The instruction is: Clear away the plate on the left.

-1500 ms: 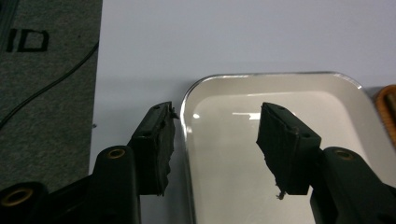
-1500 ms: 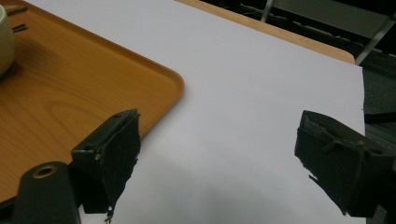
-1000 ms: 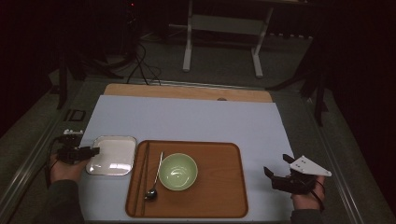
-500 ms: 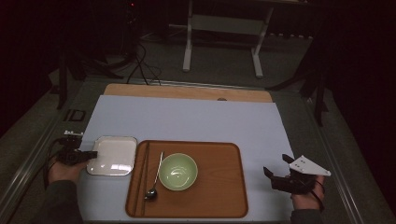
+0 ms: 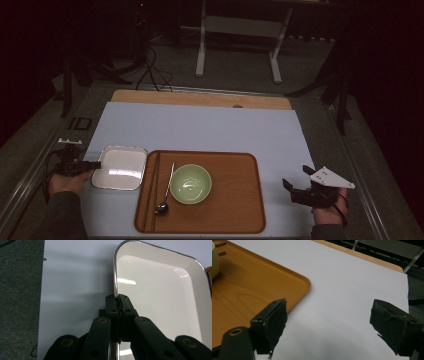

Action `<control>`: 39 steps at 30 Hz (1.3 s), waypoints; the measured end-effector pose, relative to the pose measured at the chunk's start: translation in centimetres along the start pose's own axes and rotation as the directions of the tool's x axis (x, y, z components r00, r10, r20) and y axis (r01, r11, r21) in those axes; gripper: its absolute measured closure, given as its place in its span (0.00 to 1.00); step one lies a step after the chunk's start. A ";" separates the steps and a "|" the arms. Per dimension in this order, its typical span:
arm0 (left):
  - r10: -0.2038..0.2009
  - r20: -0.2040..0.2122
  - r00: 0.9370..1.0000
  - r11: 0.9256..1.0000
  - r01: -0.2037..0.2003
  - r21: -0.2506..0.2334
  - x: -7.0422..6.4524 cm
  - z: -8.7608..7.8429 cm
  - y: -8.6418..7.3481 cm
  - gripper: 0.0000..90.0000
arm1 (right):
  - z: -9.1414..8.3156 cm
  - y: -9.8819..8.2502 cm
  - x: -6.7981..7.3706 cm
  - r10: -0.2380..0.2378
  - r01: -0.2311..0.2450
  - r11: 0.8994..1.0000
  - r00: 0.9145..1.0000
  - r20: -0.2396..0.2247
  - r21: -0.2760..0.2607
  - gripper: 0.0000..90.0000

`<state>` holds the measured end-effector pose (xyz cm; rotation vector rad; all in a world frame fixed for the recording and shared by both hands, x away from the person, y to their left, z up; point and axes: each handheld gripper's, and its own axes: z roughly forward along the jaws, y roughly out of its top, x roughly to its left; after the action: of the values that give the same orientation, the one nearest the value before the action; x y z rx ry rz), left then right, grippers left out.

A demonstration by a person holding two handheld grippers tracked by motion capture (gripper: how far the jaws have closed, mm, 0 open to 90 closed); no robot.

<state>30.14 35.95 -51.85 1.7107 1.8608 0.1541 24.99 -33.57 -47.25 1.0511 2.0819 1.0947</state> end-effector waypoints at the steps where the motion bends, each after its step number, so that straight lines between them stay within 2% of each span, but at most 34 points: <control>1: -0.009 0.010 1.000 1.000 0.009 -0.009 0.0 -0.2 0.0 0.99 | 0.0 0.0 0.0 -0.001 0.001 1.000 1.000 0.000 0.001 0.16; 8: -0.052 0.047 0.998 0.998 0.053 -0.030 0.1 -0.9 0.2 0.99 | 0.0 0.0 0.0 0.000 0.000 1.000 1.000 0.001 0.000 0.16; 16: -0.041 0.074 0.996 0.997 0.046 -0.065 -1.0 -1.6 0.7 0.99 | -0.1 0.0 0.0 0.001 -0.001 1.000 1.000 0.003 -0.002 0.16; 28: 0.008 0.100 0.995 0.993 0.004 -0.116 -3.3 -3.1 2.0 0.99 | -0.1 0.0 0.0 0.000 0.000 1.000 1.000 0.003 -0.002 0.16; 32: 0.051 0.120 0.991 0.988 -0.033 -0.152 -4.3 -3.6 2.4 0.99 | -0.1 0.0 0.0 0.000 0.000 1.000 1.000 0.003 -0.003 0.16; 39: 0.106 0.140 0.984 0.980 -0.080 -0.180 -5.9 -4.6 3.2 0.99 | -0.1 0.0 0.0 0.000 0.000 1.000 1.000 0.003 -0.002 0.16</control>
<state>30.57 32.32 -44.61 1.6434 1.6112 0.2140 24.92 -33.62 -47.19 1.0507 2.0782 1.0945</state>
